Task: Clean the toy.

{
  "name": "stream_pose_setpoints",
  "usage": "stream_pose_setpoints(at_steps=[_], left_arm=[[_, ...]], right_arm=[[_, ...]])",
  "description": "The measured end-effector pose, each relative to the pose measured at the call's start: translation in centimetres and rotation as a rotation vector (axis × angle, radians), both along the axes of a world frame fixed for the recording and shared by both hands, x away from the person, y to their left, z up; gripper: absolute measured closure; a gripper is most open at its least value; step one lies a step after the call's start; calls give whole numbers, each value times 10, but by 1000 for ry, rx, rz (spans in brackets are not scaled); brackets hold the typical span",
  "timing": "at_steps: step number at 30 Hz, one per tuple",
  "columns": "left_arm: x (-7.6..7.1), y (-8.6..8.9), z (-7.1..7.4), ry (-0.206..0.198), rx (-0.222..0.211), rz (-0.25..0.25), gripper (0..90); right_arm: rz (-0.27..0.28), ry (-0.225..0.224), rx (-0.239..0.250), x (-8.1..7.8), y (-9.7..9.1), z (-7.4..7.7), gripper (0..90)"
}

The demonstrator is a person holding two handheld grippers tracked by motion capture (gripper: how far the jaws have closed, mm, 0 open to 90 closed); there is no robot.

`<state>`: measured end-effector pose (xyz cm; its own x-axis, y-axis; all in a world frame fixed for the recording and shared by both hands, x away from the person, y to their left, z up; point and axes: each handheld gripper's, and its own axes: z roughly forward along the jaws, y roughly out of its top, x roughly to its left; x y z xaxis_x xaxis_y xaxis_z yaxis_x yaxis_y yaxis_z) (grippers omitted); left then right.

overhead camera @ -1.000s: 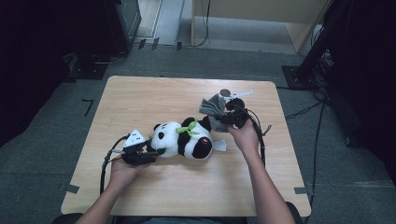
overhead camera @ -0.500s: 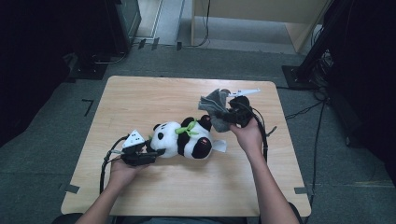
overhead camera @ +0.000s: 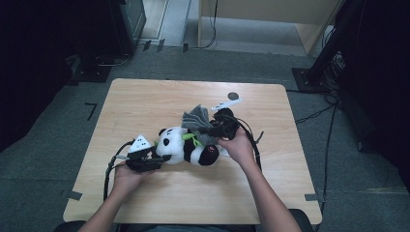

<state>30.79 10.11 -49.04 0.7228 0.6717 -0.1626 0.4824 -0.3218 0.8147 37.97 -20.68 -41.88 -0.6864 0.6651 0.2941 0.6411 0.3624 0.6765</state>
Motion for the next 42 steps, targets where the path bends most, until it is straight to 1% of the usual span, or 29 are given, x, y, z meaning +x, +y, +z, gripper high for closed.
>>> stream_pose_setpoints(at_steps=[1,4,8,11,12,20,23,26,28,29,31,32,34,35,36,38,39,42], left_arm=[[0,0,0,1,1,1,448],[-1,-1,0,-4,10,0,449],[-1,-1,0,1,7,0,449],[-1,-1,0,3,5,1,448],[-1,0,0,7,-1,2,447],[0,0,1,17,1,-2,448],[1,0,1,20,-1,-1,447],[1,0,1,20,-3,0,446],[1,1,1,17,-4,-2,445],[1,1,0,10,-4,-7,444],[1,1,0,10,-5,-8,443],[1,1,0,11,-6,-7,443],[1,1,0,11,-5,-8,443],[1,2,0,11,-5,-9,443],[1,2,0,12,-5,-10,443],[1,2,0,12,-5,-12,442],[1,2,0,11,-4,-12,441],[1,2,1,12,-6,-17,437]], right_arm=[[-8,7,17,-1,-5,-4,749],[-21,10,46,-5,-13,-10,749],[-30,-4,41,-10,-20,-13,750],[-34,-4,43,-12,-23,-14,750],[-42,-1,51,-12,-27,-16,751],[-58,12,81,-17,-39,-23,752],[-71,17,90,-21,-48,-28,751],[-91,39,97,-26,-57,-36,750],[-100,43,94,-28,-62,-40,750],[-108,57,93,-30,-64,-43,750],[-111,62,89,-31,-66,-45,750],[-124,77,82,-34,-68,-50,751],[-140,87,98,-37,-70,-57,753],[-148,104,113,-38,-71,-60,753],[-155,111,117,-38,-72,-62,753],[-162,117,97,-40,-72,-65,754],[-163,122,70,-41,-72,-66,754],[-165,171,19,-40,-73,-74,753]])
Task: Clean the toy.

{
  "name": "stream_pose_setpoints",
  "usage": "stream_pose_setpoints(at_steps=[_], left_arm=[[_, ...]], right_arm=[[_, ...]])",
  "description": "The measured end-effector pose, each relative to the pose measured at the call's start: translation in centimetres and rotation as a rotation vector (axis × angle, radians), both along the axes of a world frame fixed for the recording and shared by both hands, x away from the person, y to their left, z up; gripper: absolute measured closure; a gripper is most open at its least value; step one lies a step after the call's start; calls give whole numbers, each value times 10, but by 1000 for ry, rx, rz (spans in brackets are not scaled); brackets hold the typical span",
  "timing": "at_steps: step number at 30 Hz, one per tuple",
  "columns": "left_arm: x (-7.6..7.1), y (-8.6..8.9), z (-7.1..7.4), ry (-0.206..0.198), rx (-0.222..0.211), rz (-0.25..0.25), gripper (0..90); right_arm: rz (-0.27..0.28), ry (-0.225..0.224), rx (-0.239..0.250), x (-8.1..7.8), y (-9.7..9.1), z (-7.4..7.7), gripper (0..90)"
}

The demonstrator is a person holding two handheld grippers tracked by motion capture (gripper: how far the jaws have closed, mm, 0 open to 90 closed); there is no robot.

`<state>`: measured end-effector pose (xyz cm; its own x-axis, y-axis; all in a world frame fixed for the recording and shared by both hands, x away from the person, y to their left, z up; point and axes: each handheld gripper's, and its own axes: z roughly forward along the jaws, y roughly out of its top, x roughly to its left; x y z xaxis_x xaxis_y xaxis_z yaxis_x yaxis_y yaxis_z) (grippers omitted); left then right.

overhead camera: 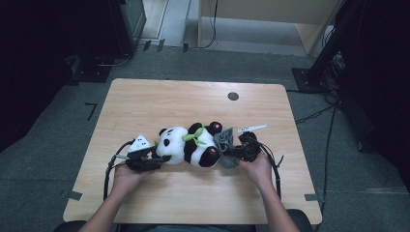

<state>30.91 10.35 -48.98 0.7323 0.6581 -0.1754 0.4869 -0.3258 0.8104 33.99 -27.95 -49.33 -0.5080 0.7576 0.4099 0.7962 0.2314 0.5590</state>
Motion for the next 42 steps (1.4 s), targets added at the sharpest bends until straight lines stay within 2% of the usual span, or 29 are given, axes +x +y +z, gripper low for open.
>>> stream_pose_setpoints(at_steps=[3,7,14,19,21,22,23,25,31,38,42], left_arm=[[1,0,1,6,-4,0,434],[1,0,1,13,-3,2,433],[2,1,2,18,-6,3,425],[2,1,2,15,-5,3,423],[2,0,2,17,-7,5,422],[2,0,2,17,-7,5,422],[2,0,2,17,-9,6,422],[2,0,2,18,-9,6,421],[2,0,2,16,-7,5,420],[2,0,2,20,-12,6,420],[2,0,3,20,-9,6,419]], right_arm=[[0,33,-6,1,-3,-6,751],[-4,28,-61,0,-4,-5,750],[-55,-75,-60,-5,-21,18,750],[-89,-169,-13,-5,-28,49,750],[-86,-192,-7,-3,-26,60,750],[-86,-192,-7,-3,-26,60,750],[-69,-208,6,0,-20,70,750],[-48,-224,5,4,-12,79,750],[16,-239,-10,21,21,96,750],[73,-245,-14,34,49,105,749],[118,-227,-17,38,69,102,748]])
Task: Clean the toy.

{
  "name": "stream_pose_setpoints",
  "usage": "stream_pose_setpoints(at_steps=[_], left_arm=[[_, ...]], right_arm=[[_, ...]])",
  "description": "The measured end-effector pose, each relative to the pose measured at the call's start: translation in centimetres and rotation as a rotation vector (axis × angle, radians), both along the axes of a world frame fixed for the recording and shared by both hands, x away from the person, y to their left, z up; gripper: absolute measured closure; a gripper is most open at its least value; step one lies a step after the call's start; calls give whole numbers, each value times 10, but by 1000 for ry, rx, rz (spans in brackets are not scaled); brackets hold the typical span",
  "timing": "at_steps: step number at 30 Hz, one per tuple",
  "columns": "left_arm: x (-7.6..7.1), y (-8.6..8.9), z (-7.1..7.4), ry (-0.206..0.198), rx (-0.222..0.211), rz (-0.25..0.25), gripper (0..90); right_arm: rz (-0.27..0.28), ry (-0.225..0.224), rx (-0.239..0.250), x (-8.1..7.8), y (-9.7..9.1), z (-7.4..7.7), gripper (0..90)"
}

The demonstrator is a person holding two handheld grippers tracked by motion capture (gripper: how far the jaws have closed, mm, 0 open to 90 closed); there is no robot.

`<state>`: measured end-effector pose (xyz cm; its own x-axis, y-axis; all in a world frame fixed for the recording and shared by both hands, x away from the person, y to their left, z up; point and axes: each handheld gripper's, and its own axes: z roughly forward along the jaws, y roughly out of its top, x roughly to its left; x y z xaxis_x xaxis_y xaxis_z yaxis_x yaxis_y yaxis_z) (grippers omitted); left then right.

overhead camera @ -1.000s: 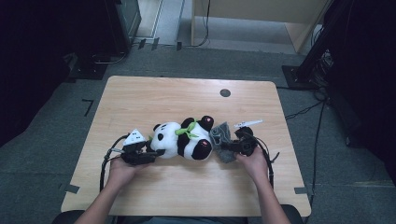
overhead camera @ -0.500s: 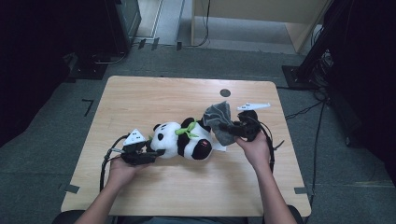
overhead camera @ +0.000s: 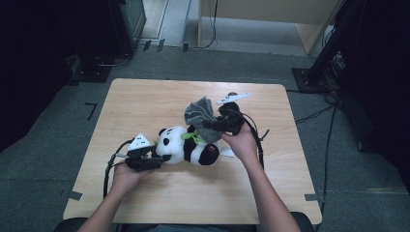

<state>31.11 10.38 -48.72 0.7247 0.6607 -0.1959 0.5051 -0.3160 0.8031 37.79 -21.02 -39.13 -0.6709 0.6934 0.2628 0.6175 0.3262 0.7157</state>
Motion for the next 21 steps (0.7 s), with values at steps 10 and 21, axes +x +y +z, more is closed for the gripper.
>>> stream_pose_setpoints(at_steps=[10,21], left_arm=[[0,-1,0,4,4,3,421],[-1,-3,0,1,12,0,419]], right_arm=[[10,-16,-92,-2,16,-21,745],[-32,27,46,-8,-14,-42,745]])
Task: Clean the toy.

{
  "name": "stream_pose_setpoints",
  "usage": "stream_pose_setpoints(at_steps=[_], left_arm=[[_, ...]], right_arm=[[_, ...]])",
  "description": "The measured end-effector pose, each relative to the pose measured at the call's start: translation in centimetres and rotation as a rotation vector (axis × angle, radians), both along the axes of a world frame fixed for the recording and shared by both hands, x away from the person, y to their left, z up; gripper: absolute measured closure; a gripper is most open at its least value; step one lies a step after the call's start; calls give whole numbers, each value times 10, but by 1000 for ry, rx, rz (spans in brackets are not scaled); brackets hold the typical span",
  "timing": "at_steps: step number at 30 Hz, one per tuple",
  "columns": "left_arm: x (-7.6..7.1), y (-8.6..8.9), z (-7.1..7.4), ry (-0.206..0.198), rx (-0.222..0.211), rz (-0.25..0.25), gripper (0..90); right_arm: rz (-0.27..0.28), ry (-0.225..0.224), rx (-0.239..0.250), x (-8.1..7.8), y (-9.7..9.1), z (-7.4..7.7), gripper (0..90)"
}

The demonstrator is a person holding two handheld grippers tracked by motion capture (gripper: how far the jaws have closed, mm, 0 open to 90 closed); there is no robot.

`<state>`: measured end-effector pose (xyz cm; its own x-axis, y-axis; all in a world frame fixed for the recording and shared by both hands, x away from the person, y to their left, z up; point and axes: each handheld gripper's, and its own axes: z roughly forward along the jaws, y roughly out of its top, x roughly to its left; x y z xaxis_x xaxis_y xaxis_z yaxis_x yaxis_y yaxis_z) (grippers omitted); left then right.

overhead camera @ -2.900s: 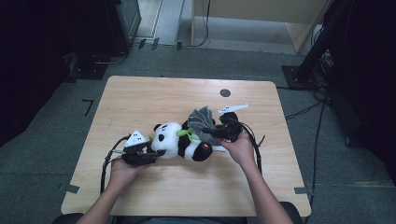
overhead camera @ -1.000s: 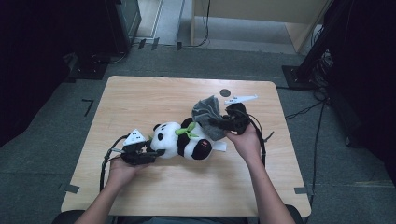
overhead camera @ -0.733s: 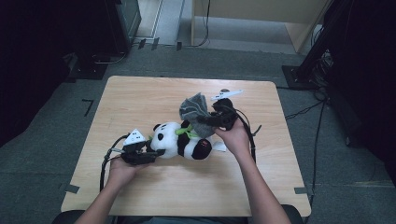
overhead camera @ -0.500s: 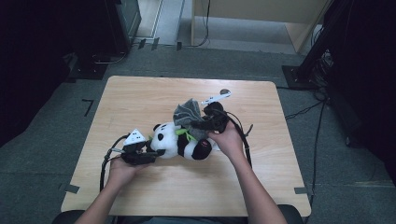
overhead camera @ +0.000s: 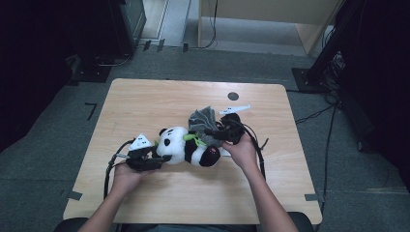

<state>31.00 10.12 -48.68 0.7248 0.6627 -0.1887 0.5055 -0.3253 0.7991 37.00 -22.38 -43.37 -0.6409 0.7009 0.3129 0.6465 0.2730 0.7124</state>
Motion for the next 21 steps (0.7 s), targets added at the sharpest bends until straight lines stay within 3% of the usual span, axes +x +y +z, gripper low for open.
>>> stream_pose_setpoints(at_steps=[10,16,21], left_arm=[[0,0,0,0,-4,0,409],[0,0,-1,-3,-1,-4,403],[0,0,0,0,-3,-3,399]], right_arm=[[1,0,36,-1,-4,-1,709],[19,-17,26,-5,-7,0,695],[26,-6,55,-7,-14,-2,678]])
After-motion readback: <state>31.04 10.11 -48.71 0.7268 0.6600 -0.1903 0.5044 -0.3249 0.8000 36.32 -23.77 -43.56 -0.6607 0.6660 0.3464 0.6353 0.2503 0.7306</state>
